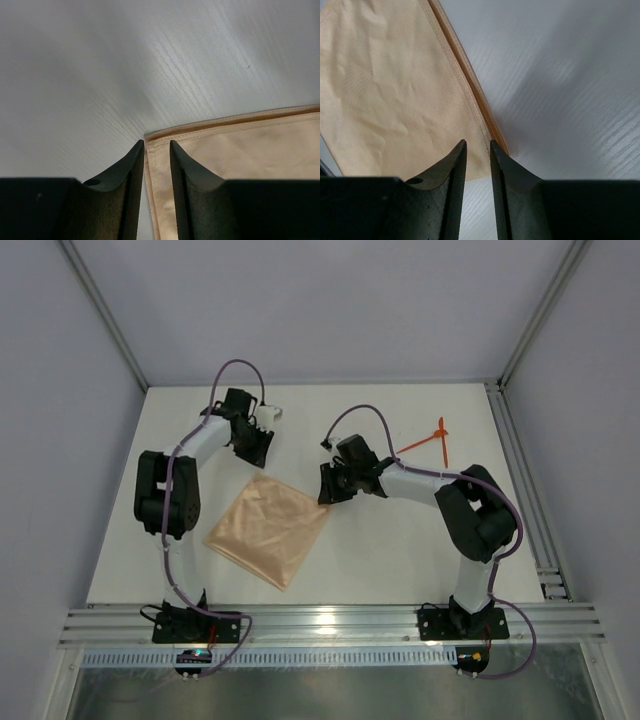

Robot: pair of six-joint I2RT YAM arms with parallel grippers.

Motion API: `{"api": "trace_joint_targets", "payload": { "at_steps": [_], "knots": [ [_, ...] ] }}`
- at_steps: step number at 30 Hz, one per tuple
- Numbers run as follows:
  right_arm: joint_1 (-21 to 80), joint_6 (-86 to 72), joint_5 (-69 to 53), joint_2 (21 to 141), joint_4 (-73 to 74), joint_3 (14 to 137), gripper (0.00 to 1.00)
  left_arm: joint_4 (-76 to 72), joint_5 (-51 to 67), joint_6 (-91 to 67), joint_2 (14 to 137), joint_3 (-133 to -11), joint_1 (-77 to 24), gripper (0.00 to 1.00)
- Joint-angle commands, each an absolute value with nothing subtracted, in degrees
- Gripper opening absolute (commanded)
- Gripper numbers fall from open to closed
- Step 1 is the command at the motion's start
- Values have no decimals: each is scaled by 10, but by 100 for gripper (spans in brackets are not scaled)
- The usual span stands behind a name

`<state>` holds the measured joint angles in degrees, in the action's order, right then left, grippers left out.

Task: Fold the napkin into a case and place the utensils inside
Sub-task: Pick up the top corner of the square folded napkin from the center of the board.

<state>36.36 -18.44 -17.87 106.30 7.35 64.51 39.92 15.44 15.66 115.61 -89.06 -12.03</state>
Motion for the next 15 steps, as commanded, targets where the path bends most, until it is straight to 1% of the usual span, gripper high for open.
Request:
{"api": "trace_joint_targets", "payload": {
  "at_steps": [1,8,15],
  "knots": [
    [361,-180,-179,1050,62,642,29,403,156,169,1135,-878,-120,29],
    [361,-192,-190,1057,54,636,29,409,121,177,1161,-877,-120,31],
    [361,-197,-197,1065,45,633,29,403,144,173,1176,-888,-120,30]
  ]
}}
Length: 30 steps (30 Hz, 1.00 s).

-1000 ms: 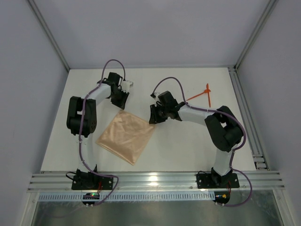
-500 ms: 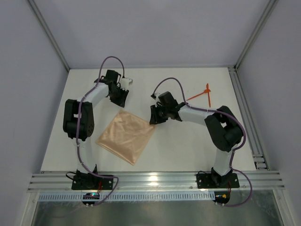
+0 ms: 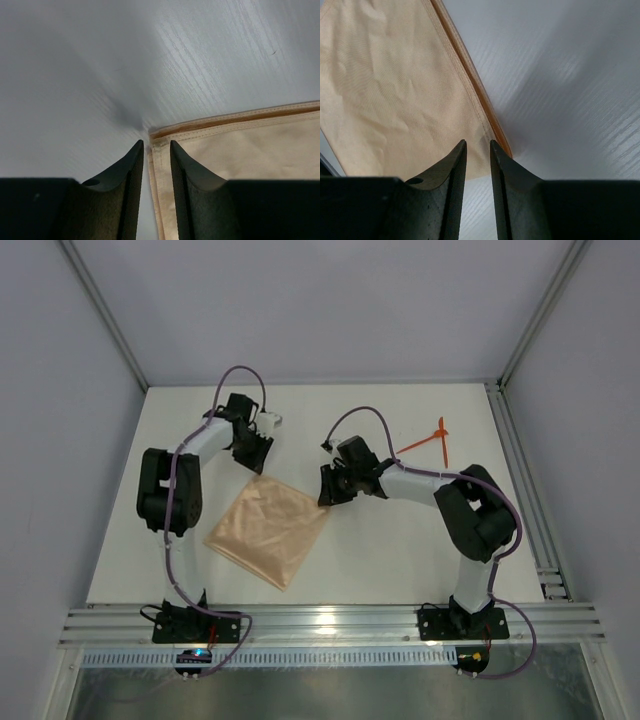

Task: Fold the napkin into a case and place the utensils inside
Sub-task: Pick up the top corner of the square folded napkin from the center of the board.

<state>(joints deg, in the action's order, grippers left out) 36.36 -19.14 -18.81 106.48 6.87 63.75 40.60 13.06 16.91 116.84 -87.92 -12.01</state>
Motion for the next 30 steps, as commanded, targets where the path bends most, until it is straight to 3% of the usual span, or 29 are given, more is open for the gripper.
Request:
{"api": "trace_joint_targets", "payload": {
  "at_steps": [1,30],
  "knots": [
    [361,-197,-196,1065,46,633,29,406,154,171,1179,-889,-120,29],
    [361,-191,-190,1061,50,630,29,409,153,160,1145,-866,-119,17]
  ]
}}
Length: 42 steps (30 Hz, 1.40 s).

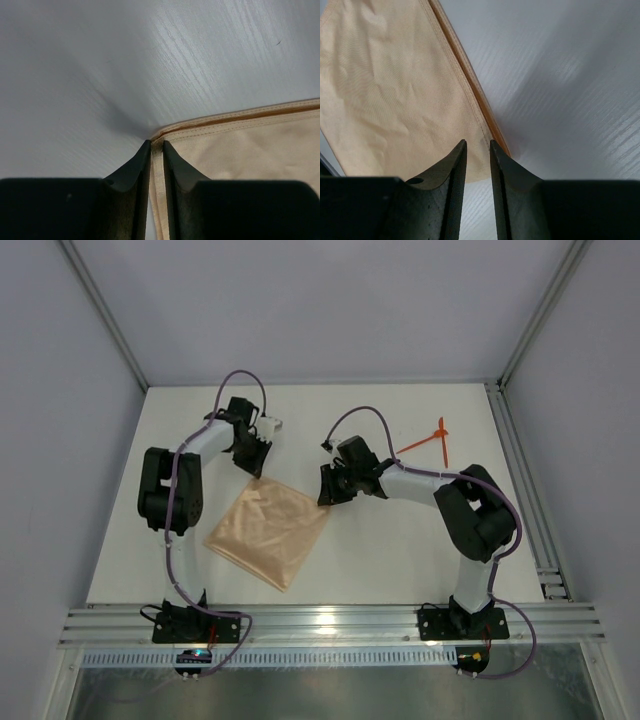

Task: Fold the napkin into a case and place the utensils inside
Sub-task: Pick up the top corner of the square folded napkin from the center of the board, then fold the top corner of the square-folded napkin at the center of the board.

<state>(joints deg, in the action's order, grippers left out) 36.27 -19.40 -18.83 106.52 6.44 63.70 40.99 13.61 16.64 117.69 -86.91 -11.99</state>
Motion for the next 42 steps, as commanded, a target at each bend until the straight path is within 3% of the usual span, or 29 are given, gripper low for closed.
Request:
{"api": "trace_joint_targets", "payload": {
  "at_steps": [1,9,18,42],
  "knots": [
    [361,-190,-190,1061,51,630,29,408,154,160,1143,-865,-119,17],
    [361,-190,-189,1062,51,629,29,400,161,163,1121,-857,-119,16],
    [361,-188,-188,1061,52,633,29,400,172,165,1117,-853,-119,0],
    [360,-214,-202,1029,22,621,29,436,302,221,956,-701,-126,0]
  ]
}}
